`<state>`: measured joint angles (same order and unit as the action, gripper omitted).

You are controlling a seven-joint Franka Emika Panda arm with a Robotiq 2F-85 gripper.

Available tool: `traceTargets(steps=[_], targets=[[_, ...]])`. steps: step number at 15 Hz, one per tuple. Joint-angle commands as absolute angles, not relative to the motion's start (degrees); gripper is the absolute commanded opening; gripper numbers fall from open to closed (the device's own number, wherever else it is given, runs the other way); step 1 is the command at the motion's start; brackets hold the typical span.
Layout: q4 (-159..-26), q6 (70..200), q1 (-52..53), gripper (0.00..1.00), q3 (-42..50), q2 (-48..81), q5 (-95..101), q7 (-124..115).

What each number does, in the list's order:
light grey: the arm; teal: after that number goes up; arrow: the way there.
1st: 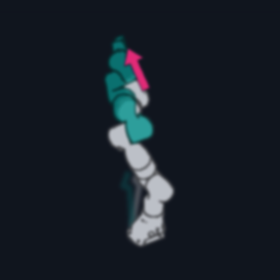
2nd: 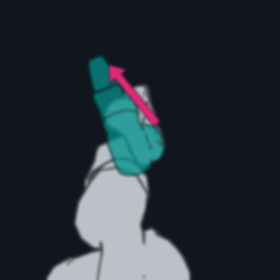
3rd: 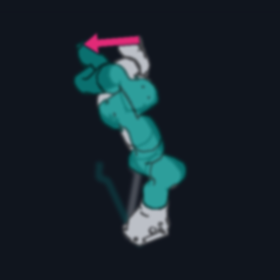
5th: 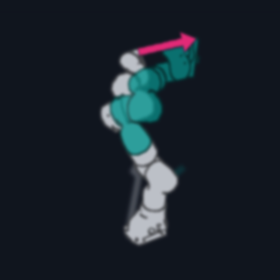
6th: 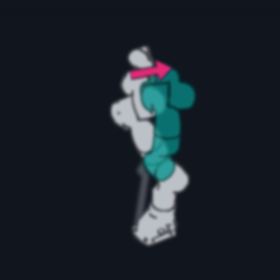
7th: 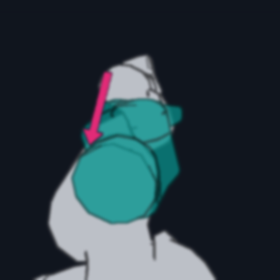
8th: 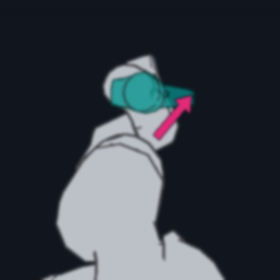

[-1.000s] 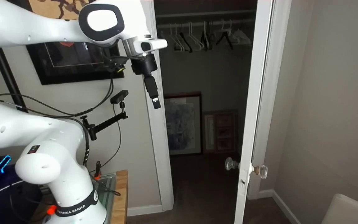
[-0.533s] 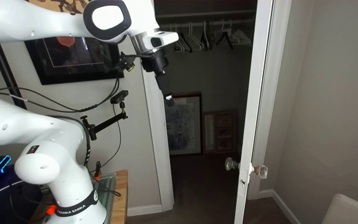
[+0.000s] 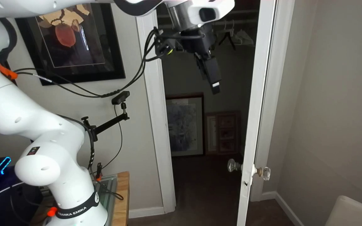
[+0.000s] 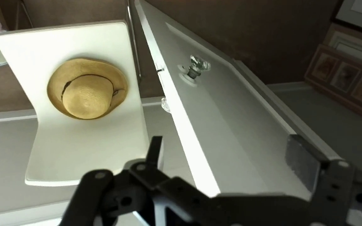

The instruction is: Close the door

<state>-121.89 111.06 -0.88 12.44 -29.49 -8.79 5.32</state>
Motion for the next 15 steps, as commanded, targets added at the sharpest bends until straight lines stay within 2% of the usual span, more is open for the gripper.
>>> traceTargets(steps=[1,6,15], targets=[[-110.0,105.6,-1.0,1.00,16.3,-20.2,-16.3,8.9],[-100.0,102.1,-2.4,1.00,19.1,-11.0,-27.7,9.4],[-90.5,105.5,-7.9,1.00,16.6,-1.3,-27.4,4.6]])
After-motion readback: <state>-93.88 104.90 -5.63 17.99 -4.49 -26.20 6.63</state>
